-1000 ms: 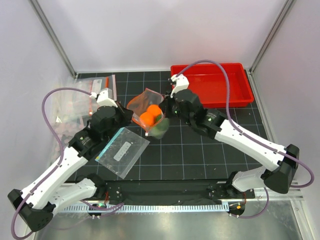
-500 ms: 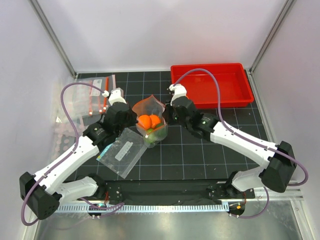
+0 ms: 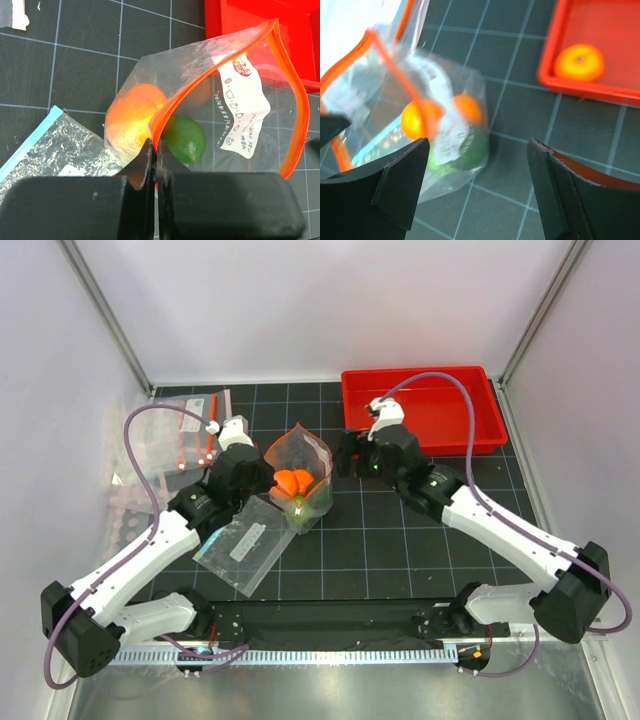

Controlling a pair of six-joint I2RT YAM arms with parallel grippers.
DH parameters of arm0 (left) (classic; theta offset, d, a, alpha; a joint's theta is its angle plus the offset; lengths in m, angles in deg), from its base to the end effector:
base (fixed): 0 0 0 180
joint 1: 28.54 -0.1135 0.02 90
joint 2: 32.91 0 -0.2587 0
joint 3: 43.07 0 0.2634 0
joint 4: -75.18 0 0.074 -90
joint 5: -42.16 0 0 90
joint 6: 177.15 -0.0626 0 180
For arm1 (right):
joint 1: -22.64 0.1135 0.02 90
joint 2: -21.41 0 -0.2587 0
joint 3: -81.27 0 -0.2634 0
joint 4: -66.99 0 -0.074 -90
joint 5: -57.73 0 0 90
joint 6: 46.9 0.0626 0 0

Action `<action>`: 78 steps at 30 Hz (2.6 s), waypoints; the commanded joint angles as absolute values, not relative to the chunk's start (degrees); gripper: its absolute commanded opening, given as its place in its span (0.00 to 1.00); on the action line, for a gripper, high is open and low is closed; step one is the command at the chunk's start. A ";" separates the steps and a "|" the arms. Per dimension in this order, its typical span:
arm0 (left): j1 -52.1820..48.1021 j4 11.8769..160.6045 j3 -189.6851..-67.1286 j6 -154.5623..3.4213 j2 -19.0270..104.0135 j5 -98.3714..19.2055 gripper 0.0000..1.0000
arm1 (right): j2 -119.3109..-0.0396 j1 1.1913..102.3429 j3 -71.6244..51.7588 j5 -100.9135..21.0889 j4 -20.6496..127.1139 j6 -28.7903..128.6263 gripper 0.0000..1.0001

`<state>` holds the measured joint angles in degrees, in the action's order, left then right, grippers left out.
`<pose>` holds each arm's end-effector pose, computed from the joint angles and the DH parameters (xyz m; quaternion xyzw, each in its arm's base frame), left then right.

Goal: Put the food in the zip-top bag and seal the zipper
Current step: Pick up the fake fruit from the bin, then place the fake fruit in the zipper food storage bag.

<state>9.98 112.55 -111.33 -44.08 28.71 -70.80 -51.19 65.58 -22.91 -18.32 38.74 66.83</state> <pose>0.2279 -0.1502 0.3043 -0.1321 0.8472 -0.1856 0.4799 0.2502 0.2122 0.3181 -0.0754 0.8364 0.2074 0.5017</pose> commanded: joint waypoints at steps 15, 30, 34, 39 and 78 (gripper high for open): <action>9.69 110.40 -112.75 -44.35 27.64 -72.81 0.00 | -67.61 49.45 -10.61 -13.82 35.82 66.05 1.00; 9.69 109.88 -112.49 -44.79 26.94 -71.75 0.01 | -92.05 45.40 6.09 -12.93 30.01 62.09 1.00; 9.69 109.79 -112.49 -44.87 27.03 -71.75 0.00 | -96.80 44.97 10.40 -18.29 26.76 61.04 0.99; 9.69 109.79 -112.57 -44.87 26.77 -71.49 0.00 | -99.88 44.96 11.64 -21.11 25.88 61.38 1.00; 9.69 110.40 -113.19 -45.32 27.55 -71.49 0.00 | -55.44 61.10 -15.95 -18.64 46.70 58.76 0.50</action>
